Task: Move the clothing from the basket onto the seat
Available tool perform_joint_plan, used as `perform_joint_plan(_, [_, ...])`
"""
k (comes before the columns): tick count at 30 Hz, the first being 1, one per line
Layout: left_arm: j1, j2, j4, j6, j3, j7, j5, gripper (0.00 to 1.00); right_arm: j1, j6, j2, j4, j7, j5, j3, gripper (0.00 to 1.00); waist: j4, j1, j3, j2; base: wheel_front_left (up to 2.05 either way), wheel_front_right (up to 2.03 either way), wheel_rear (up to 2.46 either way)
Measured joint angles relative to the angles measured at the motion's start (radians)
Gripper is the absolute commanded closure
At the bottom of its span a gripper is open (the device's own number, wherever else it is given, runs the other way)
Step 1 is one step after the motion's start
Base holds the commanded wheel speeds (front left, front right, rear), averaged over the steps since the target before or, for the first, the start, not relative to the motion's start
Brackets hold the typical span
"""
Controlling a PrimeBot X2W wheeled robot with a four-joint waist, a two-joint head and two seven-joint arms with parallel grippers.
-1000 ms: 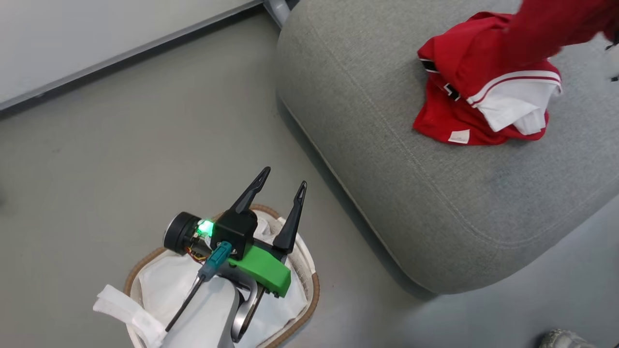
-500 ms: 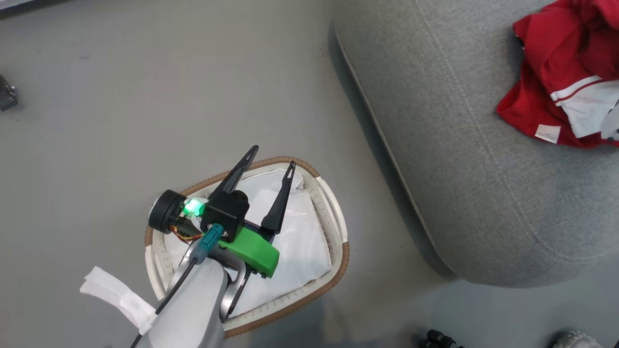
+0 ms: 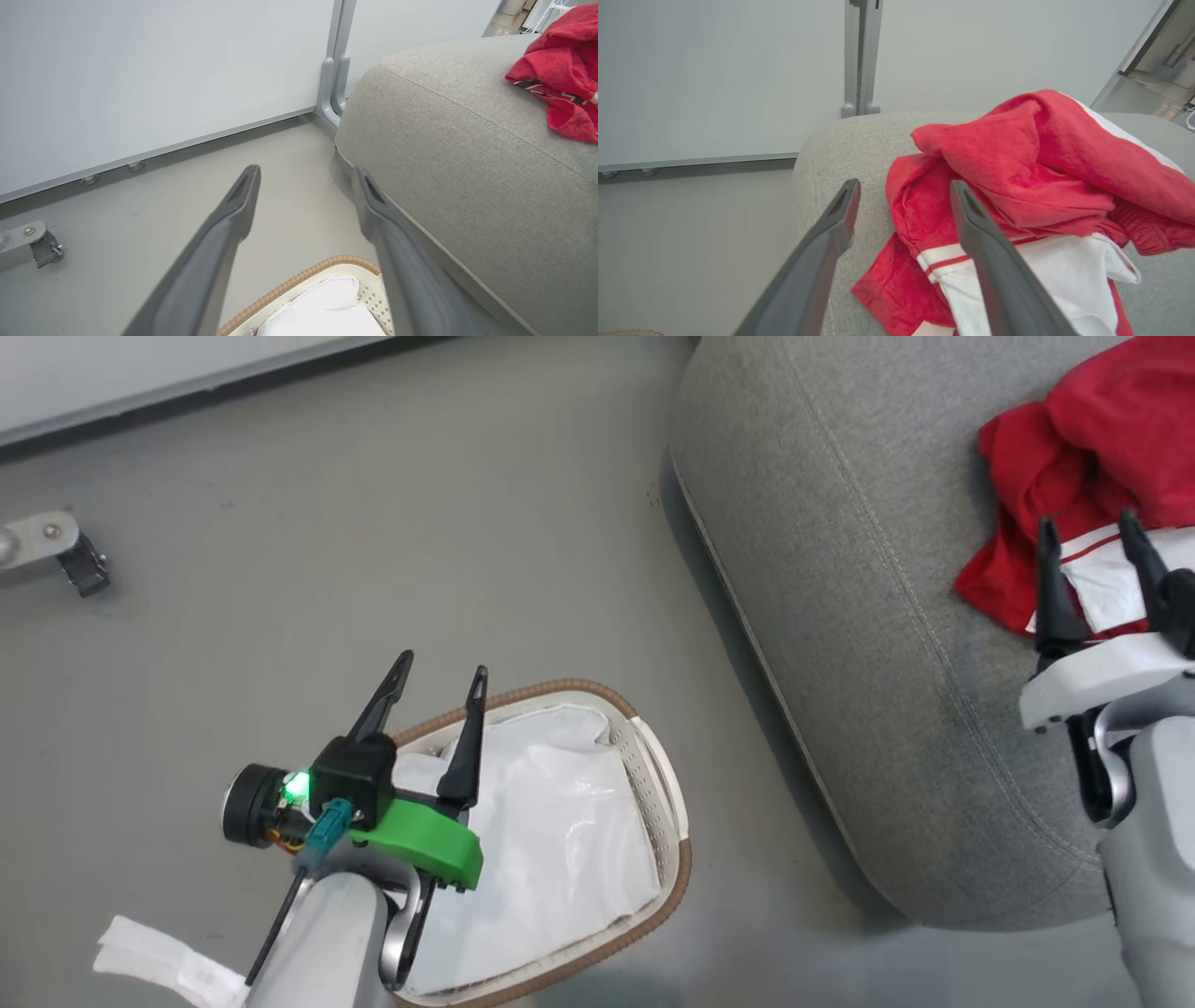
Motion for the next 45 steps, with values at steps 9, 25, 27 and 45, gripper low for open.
perform_joint_plan(9, [0.102, -0.007, -0.017, 0.074, 0.169, 0.0, 0.01, 0.0, 0.089, 0.0, 0.077, -0.1, 0.0, 0.045, 0.154, 0.0, 0.065, -0.0001, -0.11, 0.0, 0.0, 0.0, 0.0])
perform_joint_plan(25, [0.262, -0.011, -0.015, 0.058, 0.316, 0.0, 0.018, 0.0, 0.237, 0.0, 0.139, -0.05, 0.0, 0.04, 0.197, 0.0, 0.217, -0.0001, -0.263, 0.0, 0.0, 0.0, 0.0])
perform_joint_plan(27, [0.278, -0.012, -0.014, 0.055, 0.322, 0.0, 0.002, 0.0, 0.254, 0.0, 0.138, -0.047, 0.0, 0.04, 0.194, 0.0, 0.223, -0.0001, -0.28, 0.0, 0.0, 0.0, 0.0])
perform_joint_plan(45, [0.321, -0.02, 0.027, 0.026, 0.332, 0.053, -0.194, 1.0, 0.336, 0.0, 0.156, -0.026, 0.049, 0.197, 0.157, 1.0, 0.231, -0.0001, -0.326, 0.0, 0.0, 0.0, 0.0])
